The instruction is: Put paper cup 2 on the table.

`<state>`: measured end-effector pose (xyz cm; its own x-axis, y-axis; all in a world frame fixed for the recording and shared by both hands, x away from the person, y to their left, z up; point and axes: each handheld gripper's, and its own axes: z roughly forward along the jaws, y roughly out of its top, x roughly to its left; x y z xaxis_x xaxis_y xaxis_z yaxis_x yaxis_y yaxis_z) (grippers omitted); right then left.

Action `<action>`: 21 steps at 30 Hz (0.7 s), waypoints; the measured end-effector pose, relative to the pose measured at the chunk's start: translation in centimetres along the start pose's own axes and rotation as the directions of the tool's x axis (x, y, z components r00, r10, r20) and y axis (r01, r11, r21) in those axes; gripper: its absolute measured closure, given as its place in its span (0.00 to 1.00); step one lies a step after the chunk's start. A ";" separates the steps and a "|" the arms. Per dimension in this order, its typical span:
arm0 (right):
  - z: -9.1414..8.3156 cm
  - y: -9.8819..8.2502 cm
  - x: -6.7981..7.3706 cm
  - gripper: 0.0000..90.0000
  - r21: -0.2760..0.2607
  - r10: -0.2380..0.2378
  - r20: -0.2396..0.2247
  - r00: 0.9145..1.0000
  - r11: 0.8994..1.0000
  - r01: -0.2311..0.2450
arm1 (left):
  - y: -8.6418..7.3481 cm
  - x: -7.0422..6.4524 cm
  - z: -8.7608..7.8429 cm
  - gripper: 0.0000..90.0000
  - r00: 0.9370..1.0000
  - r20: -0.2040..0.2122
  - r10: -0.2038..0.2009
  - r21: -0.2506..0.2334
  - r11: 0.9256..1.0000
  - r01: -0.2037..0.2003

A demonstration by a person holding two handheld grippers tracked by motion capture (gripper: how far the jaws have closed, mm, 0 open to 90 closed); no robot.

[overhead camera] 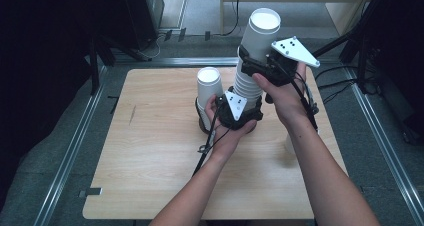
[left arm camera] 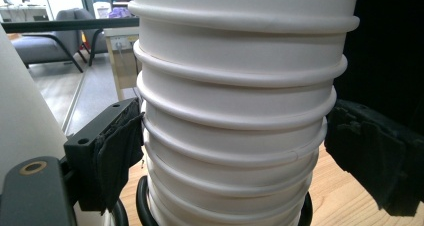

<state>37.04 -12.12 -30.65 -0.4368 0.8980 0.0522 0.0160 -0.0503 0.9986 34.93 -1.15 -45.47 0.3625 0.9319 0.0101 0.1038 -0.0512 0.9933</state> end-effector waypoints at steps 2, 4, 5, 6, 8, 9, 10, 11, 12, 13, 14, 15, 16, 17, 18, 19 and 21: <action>-0.2 0.4 0.0 0.15 -0.010 -0.001 0.006 1.000 1.000 0.001 | 0.0 0.0 0.0 0.10 1.000 0.000 0.001 0.001 1.000 -0.001; -0.4 0.8 0.0 0.16 -0.018 0.006 0.003 1.000 1.000 -0.006 | 0.0 0.0 0.0 0.10 1.000 -0.001 0.004 0.002 1.000 -0.004; -0.6 1.1 0.0 0.16 -0.024 0.006 0.004 1.000 1.000 -0.006 | 0.0 0.0 0.0 0.10 1.000 -0.001 0.004 0.002 1.000 -0.004; -0.7 1.2 0.0 0.16 -0.027 0.011 0.004 1.000 1.000 -0.011 | 0.0 0.0 0.0 0.10 1.000 0.000 0.004 0.003 1.000 -0.004; -1.0 1.7 0.0 0.16 -0.039 0.021 -0.002 1.000 0.999 -0.021 | 0.0 0.0 -0.1 0.11 1.000 -0.001 0.005 0.002 1.000 -0.005; -1.2 1.8 -0.1 0.16 -0.042 0.022 -0.001 1.000 0.999 -0.022 | 0.0 0.0 -0.1 0.11 1.000 -0.002 0.006 0.002 1.000 -0.006; -1.3 2.0 -0.1 0.16 -0.049 0.020 -0.001 1.000 0.999 -0.020 | 0.0 0.0 -0.1 0.11 1.000 -0.002 0.005 0.002 1.000 -0.005; -1.5 2.2 -0.1 0.16 -0.053 0.021 -0.002 1.000 0.998 -0.021 | 0.0 0.0 -0.1 0.11 1.000 -0.003 0.005 0.002 1.000 -0.005; -1.6 2.3 -0.2 0.16 -0.057 0.020 -0.003 1.000 0.998 -0.020 | 0.0 0.0 -0.1 0.11 1.000 -0.004 0.006 0.002 1.000 -0.006; -1.8 2.4 -0.2 0.16 -0.058 0.026 -0.004 1.000 0.998 -0.026 | 0.0 -0.1 -0.1 0.11 1.000 -0.005 0.009 0.004 1.000 -0.009; -1.9 2.5 -0.2 0.16 -0.059 0.025 -0.005 1.000 0.998 -0.026 | 0.1 -0.1 -0.1 0.10 1.000 -0.005 0.012 0.005 1.000 -0.012; -2.0 2.6 -0.2 0.16 -0.061 0.023 -0.006 1.000 0.998 -0.023 | 0.1 -0.1 -0.1 0.10 1.000 -0.005 0.014 0.006 1.000 -0.014; -2.1 2.7 -0.2 0.16 -0.063 0.026 -0.007 1.000 0.998 -0.027 | 0.1 -0.1 -0.1 0.10 1.000 -0.004 0.015 0.006 1.000 -0.015; -2.2 2.8 -0.1 0.16 -0.066 0.035 -0.011 0.999 0.997 -0.035 | 0.1 0.0 -0.1 0.10 1.000 -0.003 0.018 0.007 1.000 -0.017; -2.3 2.9 -0.1 0.16 -0.071 0.040 -0.017 0.999 0.997 -0.041 | 0.1 0.0 -0.1 0.10 1.000 -0.004 0.018 0.006 1.000 -0.018; -2.3 3.0 -0.1 0.16 -0.072 0.040 -0.021 0.999 0.997 -0.042 | 0.1 0.0 -0.1 0.11 1.000 -0.004 0.018 0.007 1.000 -0.018; -2.5 3.3 0.0 0.16 -0.081 0.032 -0.016 0.999 0.996 -0.033 | 0.1 0.0 -0.1 0.11 1.000 -0.006 0.018 0.006 1.000 -0.018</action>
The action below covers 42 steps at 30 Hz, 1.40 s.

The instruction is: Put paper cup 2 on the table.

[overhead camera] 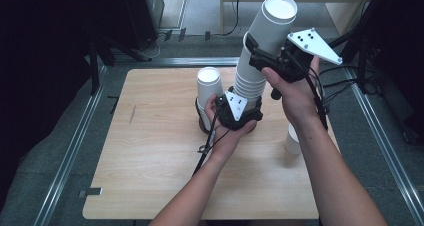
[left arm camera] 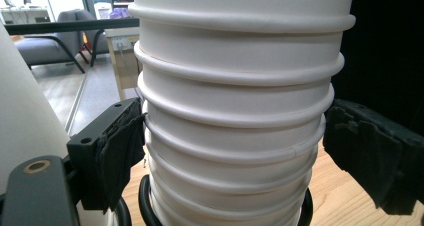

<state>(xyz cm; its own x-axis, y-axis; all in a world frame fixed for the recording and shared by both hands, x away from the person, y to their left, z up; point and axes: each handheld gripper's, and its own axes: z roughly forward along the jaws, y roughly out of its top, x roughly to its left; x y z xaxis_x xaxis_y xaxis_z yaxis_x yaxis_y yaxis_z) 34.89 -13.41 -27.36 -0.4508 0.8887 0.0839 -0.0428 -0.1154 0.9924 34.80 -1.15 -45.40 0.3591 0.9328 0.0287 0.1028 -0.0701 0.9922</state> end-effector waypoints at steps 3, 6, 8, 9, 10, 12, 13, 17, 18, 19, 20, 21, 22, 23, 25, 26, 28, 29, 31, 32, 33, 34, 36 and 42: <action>-0.2 0.5 -0.2 0.16 -0.013 0.005 0.005 1.000 1.000 -0.005 | 0.0 0.0 0.0 0.12 1.000 0.001 0.000 0.001 1.000 0.000; -0.7 0.8 -0.5 0.16 -0.026 0.009 0.014 1.000 1.000 -0.009 | 0.0 0.1 -0.1 0.12 1.000 0.008 0.003 0.000 1.000 -0.003; -1.1 0.9 -0.7 0.16 -0.030 0.001 0.017 1.000 1.000 -0.001 | 0.0 0.2 -0.2 0.12 1.000 0.011 0.005 -0.003 1.000 -0.005; -1.2 0.9 -0.8 0.16 -0.030 -0.001 0.018 1.000 1.000 0.001 | 0.0 0.2 -0.2 0.13 1.000 0.014 0.005 -0.005 1.000 -0.005; -1.4 0.8 -0.9 0.16 -0.030 -0.002 0.019 1.000 1.000 0.003 | -0.1 0.3 -0.3 0.13 1.000 0.015 0.006 -0.006 1.000 -0.006; -1.8 0.8 -1.1 0.16 -0.032 -0.010 0.021 1.000 0.999 0.010 | -0.1 0.4 -0.4 0.13 1.000 0.019 0.008 -0.008 1.000 -0.008; -1.9 0.7 -1.2 0.16 -0.033 -0.012 0.023 1.000 0.999 0.012 | -0.1 0.4 -0.4 0.13 1.000 0.018 0.008 -0.011 1.000 -0.008; -2.8 0.5 -1.5 0.15 -0.036 -0.012 0.028 1.000 0.999 0.013 | -0.1 0.6 -1.0 0.13 1.000 0.023 0.006 -0.020 1.000 -0.006; -3.0 0.5 -1.6 0.16 -0.040 -0.010 0.028 1.000 0.999 0.011 | -0.1 0.6 -1.2 0.13 1.000 0.029 0.004 -0.021 1.000 -0.004; -3.3 0.4 -1.7 0.16 -0.043 -0.007 0.029 1.000 0.999 0.008 | 0.0 0.7 -1.4 0.13 0.999 0.042 0.005 -0.018 1.000 -0.004; -3.5 0.4 -1.8 0.16 -0.045 -0.007 0.028 1.000 0.999 0.008 | 0.0 0.7 -1.5 0.13 0.999 0.049 0.011 -0.012 1.000 -0.010; -3.7 0.3 -1.8 0.15 -0.044 -0.003 0.028 1.000 0.999 0.004 | 0.1 0.8 -1.7 0.11 0.998 0.056 0.015 -0.007 1.000 -0.014; -3.9 0.3 -1.8 0.15 -0.047 -0.004 0.029 1.000 0.999 0.005 | 0.2 0.9 -2.1 0.11 0.997 0.071 0.016 -0.007 1.000 -0.015; -4.2 0.2 -1.9 0.15 -0.047 -0.004 0.029 1.000 0.999 0.005 | 0.3 0.9 -2.3 0.11 0.997 0.078 0.014 -0.011 1.000 -0.013; -4.6 0.0 -1.9 0.15 -0.048 -0.003 0.027 1.000 0.999 0.005 | 0.4 1.0 -2.8 0.09 0.995 0.094 0.014 -0.012 1.000 -0.012; -4.8 -0.1 -1.9 0.15 -0.047 -0.006 0.029 1.000 0.999 0.007 | 0.4 1.1 -3.1 0.09 0.995 0.101 0.015 -0.008 1.000 -0.014; -5.1 -0.4 -1.9 0.15 -0.046 -0.005 0.026 1.000 0.999 0.006 | 0.3 1.2 -3.7 0.06 0.993 0.114 0.017 0.002 1.000 -0.017; -5.3 -0.6 -1.9 0.15 -0.044 -0.006 0.028 1.000 0.999 0.007 | 0.3 1.3 -3.9 0.04 0.993 0.121 0.012 0.012 1.000 -0.014; -5.6 -1.0 -2.0 0.15 -0.042 -0.006 0.031 1.000 0.999 0.007 | 0.2 1.5 -4.3 0.02 0.991 0.131 0.004 0.021 1.000 -0.007; -5.8 -1.2 -2.0 0.15 -0.039 -0.002 0.032 0.999 0.999 0.003 | 0.2 1.7 -4.5 0.02 0.991 0.133 0.001 0.026 1.000 -0.005; -6.0 -1.4 -2.1 0.15 -0.037 0.001 0.031 1.000 0.999 0.000 | 0.2 1.8 -4.8 0.02 0.991 0.134 -0.003 0.032 0.999 -0.001; -6.1 -1.6 -2.1 0.15 -0.036 0.001 0.032 0.999 0.999 0.000 | 0.2 2.0 -5.1 0.02 0.990 0.139 -0.009 0.035 0.999 0.004; -6.5 -2.1 -2.3 0.15 -0.031 0.004 0.035 0.999 1.000 -0.003 | 0.2 2.3 -5.6 0.02 0.990 0.144 -0.012 0.034 0.999 0.008; -7.5 -3.4 -2.5 0.15 -0.022 0.008 0.042 0.999 1.000 -0.007 | 0.0 3.0 -7.1 0.02 0.988 0.150 -0.020 0.036 0.999 0.015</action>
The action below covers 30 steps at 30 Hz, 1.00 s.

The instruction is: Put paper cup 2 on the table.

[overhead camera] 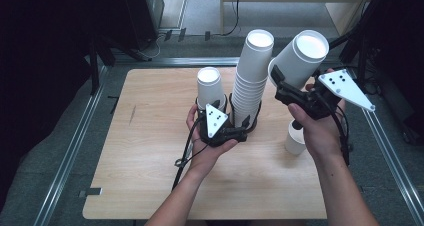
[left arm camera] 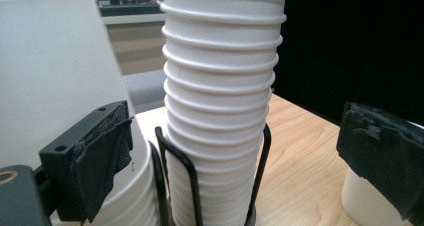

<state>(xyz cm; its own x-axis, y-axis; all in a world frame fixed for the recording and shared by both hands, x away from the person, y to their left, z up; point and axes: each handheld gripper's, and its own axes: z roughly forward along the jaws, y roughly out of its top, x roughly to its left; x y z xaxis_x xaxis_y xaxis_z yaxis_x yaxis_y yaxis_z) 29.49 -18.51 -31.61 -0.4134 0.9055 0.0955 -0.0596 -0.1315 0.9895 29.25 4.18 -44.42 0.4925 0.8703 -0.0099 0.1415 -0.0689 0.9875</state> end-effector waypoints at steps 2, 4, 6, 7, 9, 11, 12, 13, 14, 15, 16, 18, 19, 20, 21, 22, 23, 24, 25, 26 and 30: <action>-0.3 -0.4 0.0 0.15 0.005 0.001 -0.003 1.000 1.000 -0.001 | -0.2 0.2 -0.5 0.02 1.000 -0.001 -0.003 0.006 1.000 0.003; -0.6 -0.9 0.1 0.15 0.008 -0.009 0.002 1.000 1.000 0.009 | -0.5 0.4 -1.1 0.02 1.000 -0.004 -0.006 0.012 1.000 0.006; -1.0 -1.4 0.1 0.15 0.013 -0.008 0.002 1.000 1.000 0.008 | -0.7 0.5 -1.4 0.02 1.000 -0.004 -0.007 0.016 1.000 0.007; -1.1 -1.6 0.2 0.15 0.016 -0.007 0.003 1.000 1.000 0.007 | -0.8 0.5 -1.7 0.02 1.000 -0.005 -0.007 0.017 1.000 0.008; -1.4 -2.2 0.3 0.15 0.021 -0.017 0.005 1.000 1.000 0.017 | -1.0 0.6 -2.1 0.02 1.000 -0.005 -0.004 0.022 1.000 0.004; -1.7 -2.8 0.4 0.15 0.030 -0.019 0.005 1.000 0.999 0.019 | -1.2 0.7 -2.5 0.02 1.000 -0.007 -0.006 0.024 1.000 0.006; -1.8 -3.0 0.4 0.15 0.032 -0.023 0.005 1.000 0.999 0.023 | -1.2 0.8 -2.8 0.02 1.000 -0.007 -0.007 0.024 1.000 0.007; -1.9 -3.3 0.5 0.15 0.035 -0.028 0.004 1.000 0.999 0.028 | -1.3 0.8 -3.0 0.02 1.000 -0.008 -0.007 0.025 1.000 0.008; -2.0 -3.5 0.5 0.15 0.039 -0.025 0.004 1.000 0.999 0.025 | -1.4 0.8 -3.2 0.02 1.000 -0.007 -0.010 0.027 1.000 0.010; -2.2 -3.8 0.6 0.15 0.042 -0.022 0.001 1.000 0.999 0.022 | -1.5 0.8 -3.5 0.02 1.000 -0.007 -0.006 0.030 1.000 0.007; -2.3 -4.1 0.6 0.15 0.044 -0.023 0.000 1.000 0.999 0.023 | -1.7 0.9 -3.7 0.02 1.000 -0.006 -0.007 0.030 1.000 0.007; -2.6 -4.7 0.8 0.15 0.053 -0.025 -0.002 1.000 0.998 0.025 | -1.9 0.9 -4.1 0.02 1.000 -0.007 -0.006 0.036 0.999 0.006; -2.7 -4.9 0.8 0.15 0.056 -0.025 -0.002 1.000 0.998 0.025 | -2.0 0.9 -4.2 0.02 1.000 -0.006 -0.010 0.037 0.999 0.011; -2.8 -5.2 0.9 0.15 0.056 -0.028 -0.006 1.000 0.998 0.028 | -2.1 0.9 -4.5 0.02 1.000 -0.006 -0.009 0.039 0.999 0.009; -2.9 -5.5 1.0 0.15 0.060 -0.030 -0.008 1.000 0.998 0.030 | -2.2 0.9 -4.6 0.02 1.000 -0.006 -0.009 0.041 0.999 0.010; -3.0 -5.6 1.1 0.15 0.063 -0.032 -0.009 0.999 0.997 0.032 | -2.3 1.0 -4.8 0.02 1.000 -0.005 -0.009 0.043 0.999 0.009; -3.1 -5.9 1.2 0.15 0.063 -0.037 -0.010 0.999 0.997 0.038 | -2.4 1.0 -5.0 0.02 1.000 -0.005 -0.010 0.045 0.999 0.010; -3.2 -6.1 1.3 0.15 0.066 -0.041 -0.010 0.999 0.997 0.042 | -2.5 1.0 -5.3 0.02 1.000 -0.005 -0.010 0.047 0.999 0.011; -3.4 -6.4 1.4 0.15 0.070 -0.043 -0.013 0.999 0.997 0.044 | -2.6 1.1 -5.4 0.02 1.000 -0.005 -0.015 0.048 0.999 0.015; -3.5 -6.6 1.5 0.15 0.071 -0.047 -0.015 0.999 0.996 0.048 | -2.7 1.1 -5.6 0.02 1.000 -0.006 -0.018 0.049 0.999 0.018; -3.9 -7.7 2.0 0.15 0.087 -0.065 -0.022 0.998 0.994 0.066 | -3.2 1.4 -6.4 0.02 1.000 -0.010 -0.029 0.055 0.998 0.030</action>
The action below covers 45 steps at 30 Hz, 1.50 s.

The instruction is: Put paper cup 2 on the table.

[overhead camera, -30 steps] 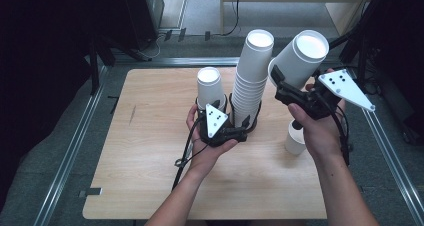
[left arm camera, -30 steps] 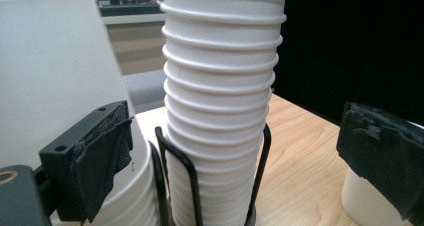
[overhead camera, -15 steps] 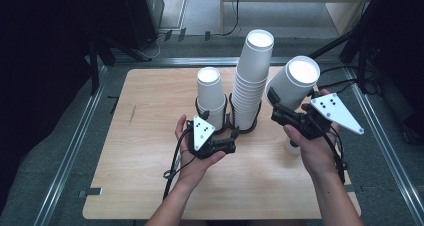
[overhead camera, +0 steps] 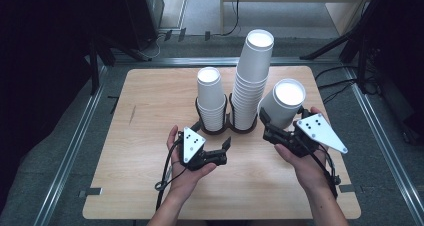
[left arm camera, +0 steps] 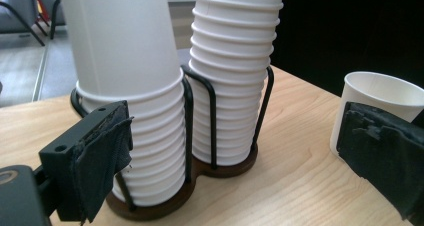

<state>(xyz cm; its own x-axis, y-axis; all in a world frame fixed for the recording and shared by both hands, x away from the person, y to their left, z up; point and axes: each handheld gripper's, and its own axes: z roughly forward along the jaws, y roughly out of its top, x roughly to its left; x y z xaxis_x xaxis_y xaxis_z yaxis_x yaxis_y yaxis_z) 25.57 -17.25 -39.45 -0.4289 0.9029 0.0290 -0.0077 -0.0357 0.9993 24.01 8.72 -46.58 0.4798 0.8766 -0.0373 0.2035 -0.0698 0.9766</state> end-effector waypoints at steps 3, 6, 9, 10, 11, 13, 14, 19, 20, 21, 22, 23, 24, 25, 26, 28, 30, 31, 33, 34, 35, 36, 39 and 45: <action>-0.3 -1.0 0.5 0.15 0.009 -0.017 -0.009 1.000 1.000 0.017 | -0.4 0.1 -0.4 0.02 1.000 -0.001 -0.006 0.008 1.000 0.006; -0.5 -1.9 1.0 0.15 0.022 -0.029 -0.019 0.999 0.999 0.029 | -0.8 0.2 -0.8 0.02 1.000 0.002 -0.006 0.016 1.000 0.005; -0.8 -2.9 1.6 0.15 0.039 -0.043 -0.030 0.999 0.998 0.044 | -1.2 0.1 -1.2 0.02 1.000 0.012 -0.003 0.026 1.000 0.003; -0.9 -3.2 1.8 0.15 0.045 -0.044 -0.033 0.998 0.998 0.045 | -1.3 0.1 -1.3 0.02 1.000 0.013 -0.001 0.026 1.000 0.001; -0.9 -3.5 1.9 0.15 0.049 -0.052 -0.037 0.998 0.997 0.054 | -1.5 0.1 -1.4 0.02 1.000 0.017 -0.003 0.029 1.000 0.002; -1.1 -4.1 2.2 0.15 0.063 -0.063 -0.044 0.997 0.996 0.066 | -1.6 0.1 -1.5 0.02 1.000 0.020 -0.003 0.034 0.999 0.003; -1.1 -4.4 2.3 0.15 0.068 -0.068 -0.046 0.997 0.995 0.071 | -1.6 0.2 -1.6 0.02 1.000 0.022 -0.004 0.033 0.999 0.003; -1.4 -5.4 2.6 0.15 0.087 -0.094 -0.055 0.994 0.991 0.098 | -1.6 0.0 -1.9 0.02 0.999 0.042 0.008 0.038 0.999 -0.010; -1.4 -5.5 2.7 0.15 0.090 -0.110 -0.056 0.992 0.989 0.115 | -1.6 0.0 -2.0 0.02 0.999 0.047 0.013 0.041 0.999 -0.015; -1.5 -5.6 2.7 0.15 0.092 -0.119 -0.058 0.991 0.988 0.124 | -1.6 -0.1 -2.1 0.02 0.999 0.053 0.011 0.042 0.999 -0.013; -1.5 -5.7 2.8 0.15 0.093 -0.121 -0.058 0.991 0.988 0.126 | -1.7 -0.1 -2.2 0.02 0.998 0.060 0.013 0.042 0.999 -0.016; -1.6 -5.9 2.8 0.15 0.095 -0.123 -0.059 0.991 0.987 0.128 | -1.7 -0.1 -2.3 0.02 0.998 0.063 0.014 0.043 0.999 -0.016; -1.7 -6.1 2.9 0.15 0.100 -0.126 -0.060 0.990 0.986 0.131 | -1.8 0.0 -2.5 0.02 0.998 0.069 0.015 0.043 0.999 -0.018; -1.7 -6.3 3.0 0.15 0.103 -0.135 -0.058 0.989 0.985 0.140 | -1.9 0.0 -2.6 0.02 0.997 0.078 0.013 0.045 0.999 -0.017; -1.7 -6.6 3.1 0.15 0.108 -0.142 -0.060 0.988 0.983 0.148 | -1.9 0.1 -2.7 0.02 0.996 0.084 0.015 0.049 0.999 -0.019; -1.8 -7.0 3.2 0.15 0.118 -0.149 -0.064 0.987 0.981 0.156 | -2.0 0.2 -2.7 0.02 0.996 0.088 0.019 0.052 0.998 -0.023; -1.9 -7.3 3.4 0.15 0.123 -0.157 -0.067 0.985 0.979 0.164 | -2.0 0.3 -2.8 0.02 0.996 0.089 0.009 0.050 0.999 -0.013; -1.8 -7.6 3.5 0.15 0.128 -0.172 -0.068 0.983 0.975 0.180 | -2.0 0.3 -2.8 0.02 0.996 0.090 0.008 0.048 0.999 -0.012; -1.7 -7.9 3.7 0.15 0.138 -0.192 -0.074 0.979 0.970 0.201 | -2.0 0.3 -2.9 0.02 0.996 0.093 0.009 0.045 0.999 -0.014; -1.7 -8.1 3.8 0.15 0.142 -0.198 -0.077 0.977 0.968 0.207 | -2.0 0.3 -2.9 0.02 0.995 0.097 0.006 0.045 0.999 -0.010; -1.7 -8.3 3.9 0.15 0.144 -0.206 -0.081 0.975 0.966 0.216 | -2.0 0.4 -2.9 0.02 0.995 0.104 0.001 0.043 0.999 -0.005; -1.6 -8.4 4.1 0.15 0.148 -0.211 -0.083 0.974 0.964 0.221 | -2.0 0.3 -2.9 0.02 0.994 0.105 -0.001 0.041 0.999 -0.004; -1.5 -8.8 4.3 0.15 0.152 -0.233 -0.086 0.969 0.958 0.244 | -1.9 0.4 -3.0 0.02 0.993 0.117 -0.003 0.042 0.999 -0.002; -1.2 -9.7 4.6 0.15 0.163 -0.314 -0.083 0.946 0.932 0.324 | -1.7 0.6 -3.1 0.02 0.989 0.145 -0.018 0.040 0.999 0.012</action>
<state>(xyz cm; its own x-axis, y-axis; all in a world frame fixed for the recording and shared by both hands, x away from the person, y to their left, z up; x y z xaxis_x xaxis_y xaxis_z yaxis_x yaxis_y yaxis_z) 22.53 -13.25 -49.02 -0.4783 0.8296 -0.2880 0.0011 0.3285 0.9445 21.33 10.84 -47.61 0.5949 0.7993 -0.0852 0.2435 -0.0782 0.9668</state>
